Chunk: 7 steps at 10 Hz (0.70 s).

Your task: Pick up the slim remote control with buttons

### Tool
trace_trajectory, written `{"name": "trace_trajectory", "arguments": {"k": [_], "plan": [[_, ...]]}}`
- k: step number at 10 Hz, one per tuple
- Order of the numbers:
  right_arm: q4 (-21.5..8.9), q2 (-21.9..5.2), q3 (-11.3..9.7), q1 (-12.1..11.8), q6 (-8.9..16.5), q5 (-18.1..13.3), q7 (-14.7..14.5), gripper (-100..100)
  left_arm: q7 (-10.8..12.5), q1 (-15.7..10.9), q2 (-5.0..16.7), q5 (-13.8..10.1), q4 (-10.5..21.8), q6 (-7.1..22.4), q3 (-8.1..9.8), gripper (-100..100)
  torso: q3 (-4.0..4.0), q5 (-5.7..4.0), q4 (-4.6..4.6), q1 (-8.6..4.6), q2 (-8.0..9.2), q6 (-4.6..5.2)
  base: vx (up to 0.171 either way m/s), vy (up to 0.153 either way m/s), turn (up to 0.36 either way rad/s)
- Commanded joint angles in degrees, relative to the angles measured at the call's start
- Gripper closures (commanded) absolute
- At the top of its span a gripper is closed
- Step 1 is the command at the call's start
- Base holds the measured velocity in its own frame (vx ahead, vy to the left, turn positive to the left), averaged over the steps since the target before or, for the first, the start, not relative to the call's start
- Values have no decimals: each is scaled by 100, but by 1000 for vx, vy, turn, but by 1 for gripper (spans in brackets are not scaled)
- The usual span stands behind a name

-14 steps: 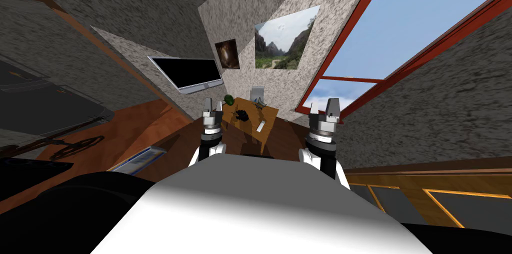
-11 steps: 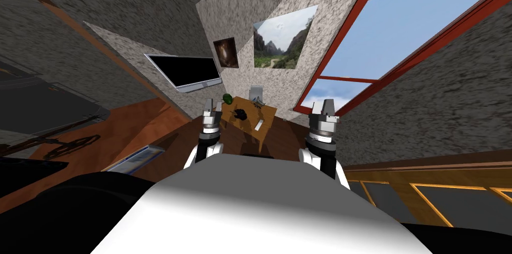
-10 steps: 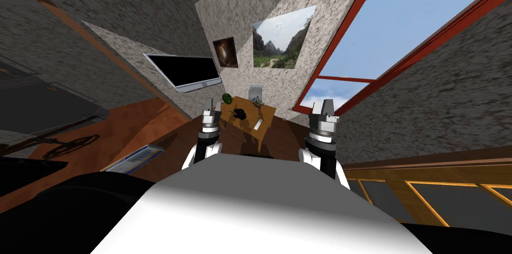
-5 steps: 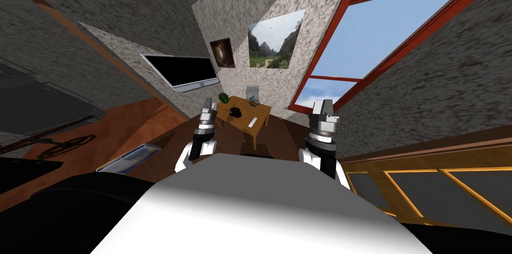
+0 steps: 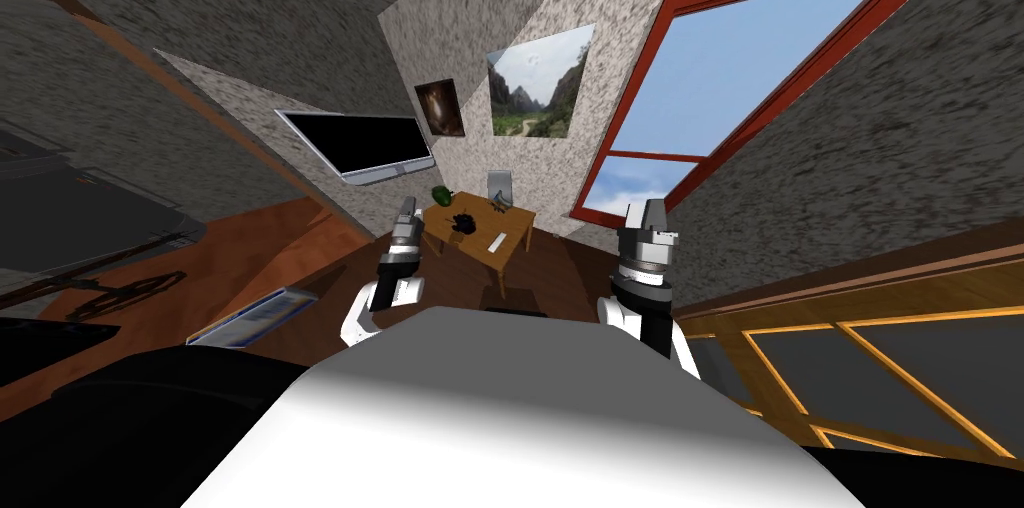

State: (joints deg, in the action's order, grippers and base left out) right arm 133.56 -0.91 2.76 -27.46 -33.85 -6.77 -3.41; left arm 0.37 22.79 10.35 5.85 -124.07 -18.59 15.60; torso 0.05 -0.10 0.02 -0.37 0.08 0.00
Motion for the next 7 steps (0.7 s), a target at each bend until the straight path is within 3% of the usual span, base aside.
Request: {"name": "trace_trajectory", "arguments": {"k": [1,2,3,4,5,6,7], "plan": [[0,0,0,0,0,0,0,0,13,-110,34,-14,150,286,245,-100,0,0,0,0,0,0,-29,-121,-30],[0,0,0,0,0,0,0,0,13,-110,34,-14,150,345,245,-100,2,0,0,-7,3,0,-23,-111,-4],[0,0,0,0,0,0,0,0,34,-213,71,-38,316,549,466,-100,1,-1,1,-3,2,0,-13,-117,-26],[0,0,0,0,0,0,0,0,34,-213,71,-38,316,635,469,-100,0,0,0,-4,-1,0,-2,-107,-6],[0,0,0,0,0,0,0,0,56,-320,105,-66,496,826,694,-100,-3,0,-1,-1,-6,0,2,-141,-29],[0,0,0,0,0,0,0,0,56,-320,105,-66,496,945,694,-100,-4,-1,-2,-11,-7,-1,0,-130,-1],[0,0,0,0,0,0,0,0,81,-432,136,-97,690,1088,916,-100,-5,-2,-2,-9,-8,0,-27,-147,-24]]}}
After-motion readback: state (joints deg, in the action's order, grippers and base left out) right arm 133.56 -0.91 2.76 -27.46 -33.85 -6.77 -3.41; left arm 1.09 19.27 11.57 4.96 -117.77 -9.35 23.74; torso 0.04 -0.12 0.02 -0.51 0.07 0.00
